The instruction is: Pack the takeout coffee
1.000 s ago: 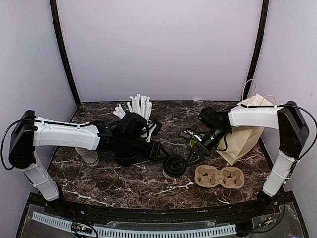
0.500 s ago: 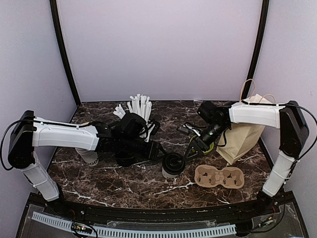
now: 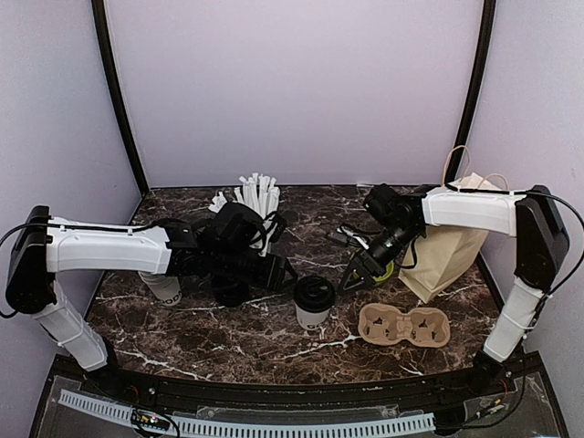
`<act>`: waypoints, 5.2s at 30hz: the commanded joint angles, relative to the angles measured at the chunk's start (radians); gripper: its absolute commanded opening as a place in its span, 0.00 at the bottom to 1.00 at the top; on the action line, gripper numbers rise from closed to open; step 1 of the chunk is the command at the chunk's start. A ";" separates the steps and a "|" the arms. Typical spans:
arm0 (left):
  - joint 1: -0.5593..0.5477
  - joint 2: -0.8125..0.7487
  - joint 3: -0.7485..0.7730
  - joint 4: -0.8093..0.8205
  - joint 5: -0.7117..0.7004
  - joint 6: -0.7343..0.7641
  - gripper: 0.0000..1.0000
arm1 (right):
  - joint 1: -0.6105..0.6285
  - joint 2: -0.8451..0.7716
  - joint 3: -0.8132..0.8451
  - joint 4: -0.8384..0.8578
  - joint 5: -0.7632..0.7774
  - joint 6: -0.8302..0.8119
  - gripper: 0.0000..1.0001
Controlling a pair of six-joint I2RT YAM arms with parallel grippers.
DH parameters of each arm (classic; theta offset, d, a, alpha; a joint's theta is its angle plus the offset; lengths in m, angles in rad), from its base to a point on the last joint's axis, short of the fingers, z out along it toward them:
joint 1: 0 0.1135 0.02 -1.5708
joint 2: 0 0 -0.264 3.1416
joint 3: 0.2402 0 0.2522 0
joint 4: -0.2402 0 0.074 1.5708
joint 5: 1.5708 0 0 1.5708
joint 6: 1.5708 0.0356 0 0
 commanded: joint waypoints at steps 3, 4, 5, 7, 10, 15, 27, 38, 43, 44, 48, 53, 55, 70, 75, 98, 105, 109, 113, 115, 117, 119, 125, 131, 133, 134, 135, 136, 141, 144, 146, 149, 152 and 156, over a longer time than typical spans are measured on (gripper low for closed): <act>0.031 -0.031 0.059 -0.066 0.000 0.067 0.57 | 0.010 -0.069 -0.032 0.023 0.016 0.022 0.76; 0.046 -0.031 0.058 -0.051 0.015 0.071 0.57 | 0.020 -0.073 -0.035 0.026 0.028 0.026 0.76; 0.052 -0.030 0.058 -0.028 0.057 0.083 0.57 | 0.029 -0.073 -0.036 0.029 0.041 0.034 0.77; 0.064 -0.025 0.061 0.001 0.106 0.101 0.58 | 0.043 -0.066 -0.037 0.035 0.057 0.046 0.77; 0.076 -0.002 0.079 0.016 0.152 0.114 0.57 | 0.063 -0.046 -0.029 0.037 0.061 0.051 0.77; 0.077 0.045 0.093 0.064 0.250 0.120 0.55 | 0.093 -0.027 -0.005 0.034 0.067 0.051 0.78; 0.076 0.079 0.079 0.094 0.334 0.090 0.48 | 0.099 0.054 0.067 0.060 0.126 0.091 0.69; 0.073 0.029 0.009 0.074 0.291 0.038 0.42 | 0.022 0.070 0.095 0.091 0.154 0.124 0.65; 0.073 -0.002 0.009 0.058 0.242 0.015 0.47 | 0.022 0.042 0.085 0.066 0.095 0.096 0.68; 0.074 -0.013 0.007 0.057 0.236 0.011 0.48 | 0.023 0.034 0.081 0.062 0.078 0.088 0.69; 0.073 -0.042 -0.003 0.078 0.230 -0.009 0.49 | 0.022 0.014 0.062 0.057 0.040 0.082 0.71; 0.075 -0.052 -0.011 0.059 0.177 -0.052 0.47 | 0.021 0.010 0.057 0.032 0.033 0.070 0.74; 0.076 -0.050 -0.021 0.051 0.164 -0.068 0.45 | 0.022 0.004 0.047 0.027 0.028 0.066 0.76; 0.098 0.035 -0.021 0.125 0.202 -0.103 0.38 | 0.054 0.016 0.021 0.061 0.045 0.089 0.80; 0.105 0.065 -0.001 0.133 0.213 -0.097 0.38 | 0.061 0.024 0.032 0.065 0.053 0.091 0.80; 0.109 0.114 -0.005 0.148 0.272 -0.091 0.38 | 0.076 0.083 0.047 0.117 0.154 0.147 0.73; 0.106 0.097 -0.063 0.109 0.267 -0.128 0.30 | 0.074 0.121 0.041 0.150 0.240 0.196 0.70; 0.099 0.100 -0.090 0.090 0.256 -0.140 0.24 | 0.074 0.155 0.035 0.166 0.356 0.226 0.68; 0.096 0.123 -0.110 0.052 0.227 -0.141 0.20 | 0.075 0.192 0.028 0.164 0.444 0.234 0.66; 0.096 0.132 -0.113 0.024 0.195 -0.134 0.19 | 0.075 0.202 0.023 0.160 0.475 0.234 0.66; 0.094 0.129 -0.113 0.011 0.184 -0.134 0.19 | 0.076 0.198 0.021 0.162 0.511 0.232 0.66; 0.091 0.111 -0.109 0.009 0.176 -0.135 0.18 | 0.077 0.192 0.018 0.166 0.564 0.231 0.66; 0.081 0.087 -0.091 -0.021 0.153 -0.130 0.18 | 0.082 0.224 0.028 0.173 0.737 0.229 0.64; 0.062 0.051 -0.103 -0.012 0.140 -0.135 0.19 | 0.068 0.185 0.081 0.153 0.594 0.197 0.63; 0.055 0.029 -0.091 -0.004 0.132 -0.132 0.20 | 0.051 0.137 0.110 0.133 0.475 0.169 0.65; 0.052 0.022 -0.087 -0.003 0.129 -0.132 0.20 | 0.044 0.110 0.128 0.123 0.425 0.163 0.65; 0.051 0.008 -0.079 0.006 0.130 -0.127 0.22 | 0.036 0.088 0.147 0.106 0.372 0.154 0.66; 0.050 0.001 -0.077 0.012 0.128 -0.124 0.23 | 0.030 0.071 0.165 0.097 0.330 0.150 0.67; 0.049 -0.021 -0.053 0.038 0.116 -0.123 0.24 | 0.026 0.029 0.186 0.078 0.183 0.139 0.71; 0.049 -0.007 -0.038 0.035 0.115 -0.128 0.24 | 0.026 0.037 0.150 0.076 0.117 0.131 0.73; 0.049 -0.002 -0.038 0.034 0.118 -0.133 0.24 | 0.029 0.051 0.124 0.075 0.085 0.126 0.75; 0.050 -0.007 -0.042 0.039 0.116 -0.141 0.24 | 0.037 0.066 0.094 0.067 0.028 0.111 0.78; 0.050 -0.012 -0.044 0.040 0.111 -0.140 0.24 | 0.059 0.073 0.084 0.058 0.014 0.091 0.81; 0.050 -0.010 -0.044 0.046 0.115 -0.138 0.24 | 0.085 0.084 0.086 0.072 0.041 0.099 0.82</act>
